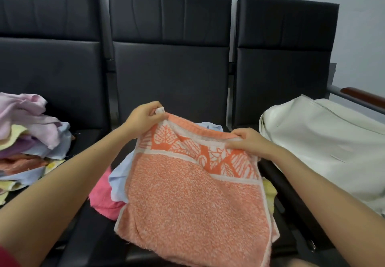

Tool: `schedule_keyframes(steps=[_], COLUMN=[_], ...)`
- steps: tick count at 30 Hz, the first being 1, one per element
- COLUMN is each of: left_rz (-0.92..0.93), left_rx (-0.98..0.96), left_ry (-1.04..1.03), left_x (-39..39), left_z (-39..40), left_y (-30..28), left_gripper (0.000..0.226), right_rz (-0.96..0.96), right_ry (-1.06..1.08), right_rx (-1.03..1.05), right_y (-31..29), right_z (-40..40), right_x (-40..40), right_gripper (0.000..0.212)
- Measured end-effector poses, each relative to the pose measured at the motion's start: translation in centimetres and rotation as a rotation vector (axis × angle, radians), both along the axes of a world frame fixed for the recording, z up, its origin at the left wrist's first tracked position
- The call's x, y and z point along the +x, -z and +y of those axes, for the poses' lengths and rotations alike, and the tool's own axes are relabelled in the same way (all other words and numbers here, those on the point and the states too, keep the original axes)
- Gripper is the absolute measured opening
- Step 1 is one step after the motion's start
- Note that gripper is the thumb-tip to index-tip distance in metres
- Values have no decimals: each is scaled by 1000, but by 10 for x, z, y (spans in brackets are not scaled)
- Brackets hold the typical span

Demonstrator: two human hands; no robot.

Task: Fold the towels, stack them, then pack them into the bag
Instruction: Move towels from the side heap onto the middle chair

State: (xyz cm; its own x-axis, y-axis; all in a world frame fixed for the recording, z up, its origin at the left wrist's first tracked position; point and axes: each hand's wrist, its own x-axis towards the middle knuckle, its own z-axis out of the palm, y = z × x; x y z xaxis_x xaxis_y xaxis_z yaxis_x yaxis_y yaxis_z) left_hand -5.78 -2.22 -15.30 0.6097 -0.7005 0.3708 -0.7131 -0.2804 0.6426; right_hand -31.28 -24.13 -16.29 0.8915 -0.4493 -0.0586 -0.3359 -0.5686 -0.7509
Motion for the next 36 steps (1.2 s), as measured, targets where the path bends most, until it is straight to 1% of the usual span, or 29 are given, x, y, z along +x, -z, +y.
schedule_keyframes(steps=[2, 5, 7, 10, 12, 13, 14, 15, 16, 19, 21, 23, 26, 27, 28, 29, 30, 31, 33, 35, 36], left_rz=[50, 180, 277, 401, 555, 641, 712, 757, 786, 835, 838, 808, 776, 767, 757, 740, 713, 683, 648, 679, 722], left_rx=[-85, -201, -176, -61, -47, -53, -60, -61, -61, -19, 54, 227, 465, 516, 548, 557, 542, 503, 351, 148, 46], left_ry=[-56, -145, -171, -209, -186, -156, -122, -99, -89, -85, -59, -4, 16, 13, 2, -14, -33, -53, -68, -79, -91], left_x=[4, 9, 10, 9, 11, 12, 14, 16, 17, 18, 20, 23, 28, 26, 26, 23, 23, 21, 21, 19, 17], left_z=[5, 12, 13, 14, 17, 19, 21, 24, 26, 32, 33, 32, 32, 32, 32, 32, 32, 31, 28, 26, 26], left_y=[-2, 5, 19, 43, 55, 59, 61, 63, 64, 61, 59, 54, 40, 34, 29, 25, 24, 25, 32, 42, 45], left_gripper=[19, 19, 19, 20, 21, 25, 30, 32, 32, 36, 31, 26, 29, 31, 32, 31, 31, 31, 36, 37, 35], right_rz=[-32, -140, -163, -138, -198, -229, -243, -240, -223, -197, -190, -154, -79, -82, -97, -116, -138, -154, -166, -195, -217], right_ry=[25, 94, 139, 221, 231, 239, 257, 279, 296, 399, 485, 494, 476, 471, 468, 467, 466, 473, 494, 500, 495], right_rx=[18, 9, 22, 20, 109, 162, 210, 248, 253, 191, 153, 119, 137, 164, 187, 207, 212, 206, 184, 195, 204], right_y=[-7, -6, 10, 43, 52, 54, 54, 55, 57, 64, 66, 68, 72, 75, 76, 77, 78, 78, 79, 81, 81], right_z=[-6, -8, -7, -3, 6, 11, 16, 17, 16, 5, -2, -5, -7, -8, -8, -8, -7, -6, -5, -5, -5], right_x=[-4, -6, -2, 6, 11, 13, 15, 19, 22, 33, 36, 33, 26, 24, 23, 22, 22, 23, 24, 26, 26], right_gripper=[22, 18, 12, 16, 18, 16, 18, 27, 30, 33, 31, 29, 29, 34, 46, 53, 51, 43, 27, 26, 27])
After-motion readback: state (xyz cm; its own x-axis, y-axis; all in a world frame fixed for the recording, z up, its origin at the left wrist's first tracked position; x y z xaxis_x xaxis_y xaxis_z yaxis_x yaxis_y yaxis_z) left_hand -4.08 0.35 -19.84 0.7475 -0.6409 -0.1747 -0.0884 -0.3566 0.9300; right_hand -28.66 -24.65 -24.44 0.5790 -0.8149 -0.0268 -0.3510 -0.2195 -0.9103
